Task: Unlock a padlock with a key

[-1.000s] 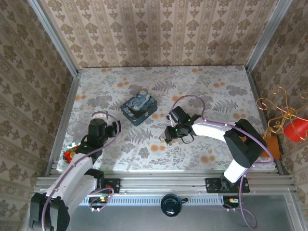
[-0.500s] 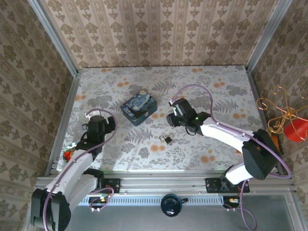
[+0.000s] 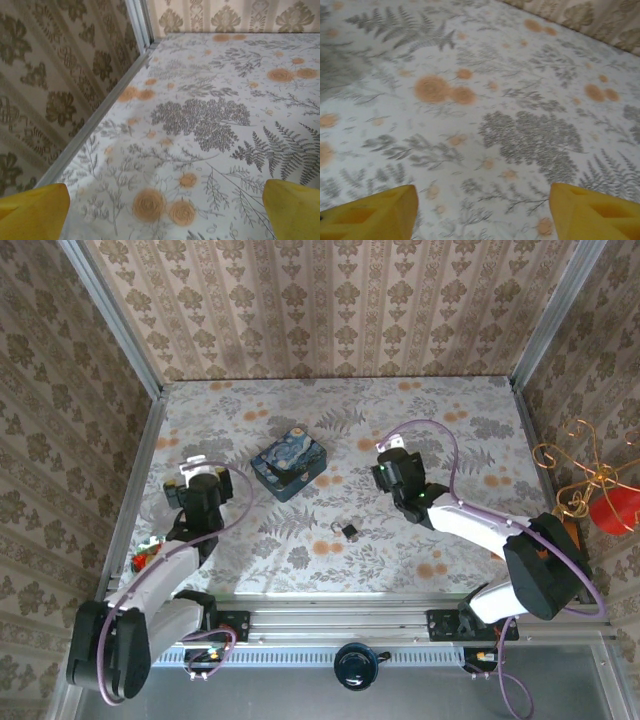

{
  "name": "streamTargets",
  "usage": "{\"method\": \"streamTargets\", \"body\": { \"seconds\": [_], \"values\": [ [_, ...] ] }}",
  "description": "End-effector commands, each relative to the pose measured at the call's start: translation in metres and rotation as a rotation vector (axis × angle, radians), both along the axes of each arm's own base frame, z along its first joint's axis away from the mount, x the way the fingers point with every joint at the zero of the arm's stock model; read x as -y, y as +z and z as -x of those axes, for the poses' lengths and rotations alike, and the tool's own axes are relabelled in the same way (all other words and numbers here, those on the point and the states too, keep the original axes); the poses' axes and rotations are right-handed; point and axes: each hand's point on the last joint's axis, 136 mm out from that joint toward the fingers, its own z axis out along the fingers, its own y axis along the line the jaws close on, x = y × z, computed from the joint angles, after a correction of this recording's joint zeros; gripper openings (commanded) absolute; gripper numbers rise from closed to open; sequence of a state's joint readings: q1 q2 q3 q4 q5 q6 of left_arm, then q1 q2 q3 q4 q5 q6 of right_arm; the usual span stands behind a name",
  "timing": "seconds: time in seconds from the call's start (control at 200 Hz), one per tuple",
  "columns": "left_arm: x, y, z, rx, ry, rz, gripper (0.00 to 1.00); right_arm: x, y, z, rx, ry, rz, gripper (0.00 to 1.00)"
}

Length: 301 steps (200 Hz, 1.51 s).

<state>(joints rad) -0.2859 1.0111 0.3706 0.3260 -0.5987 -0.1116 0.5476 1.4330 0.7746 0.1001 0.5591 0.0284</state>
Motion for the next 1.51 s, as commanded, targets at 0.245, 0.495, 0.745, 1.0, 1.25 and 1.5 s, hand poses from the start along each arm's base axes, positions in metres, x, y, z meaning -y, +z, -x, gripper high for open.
{"method": "streamTargets", "body": {
  "seconds": [0.245, 0.495, 0.745, 1.0, 1.25, 1.5],
  "values": [
    [0.014, -0.019, -0.028, 0.089, -0.164, -0.136, 1.0, 0.058, 0.009, -0.017, 0.096, -0.116, -0.042, 0.78],
    [0.022, -0.026, -0.049, 0.08, -0.289, -0.097, 1.0, 0.068, 0.009, -0.013, 0.231, -0.018, 0.066, 0.84],
    [0.014, -0.052, -0.057, 0.086, -0.295, -0.027, 1.0, 0.08, -0.022, -0.011, 0.202, -0.023, -0.014, 0.87],
    [-0.005, -0.057, -0.072, 0.03, -0.238, 0.033, 1.0, 0.098, -0.024, -0.013, 0.215, -0.036, -0.12, 1.0],
    [-0.005, -0.057, -0.072, 0.027, -0.237, 0.033, 1.0, 0.114, -0.03, -0.008, 0.252, -0.04, -0.237, 1.0],
    [-0.005, -0.057, -0.072, 0.028, -0.234, 0.033, 1.0, 0.112, -0.04, -0.012, 0.232, -0.016, -0.254, 1.0]
  ]
}}
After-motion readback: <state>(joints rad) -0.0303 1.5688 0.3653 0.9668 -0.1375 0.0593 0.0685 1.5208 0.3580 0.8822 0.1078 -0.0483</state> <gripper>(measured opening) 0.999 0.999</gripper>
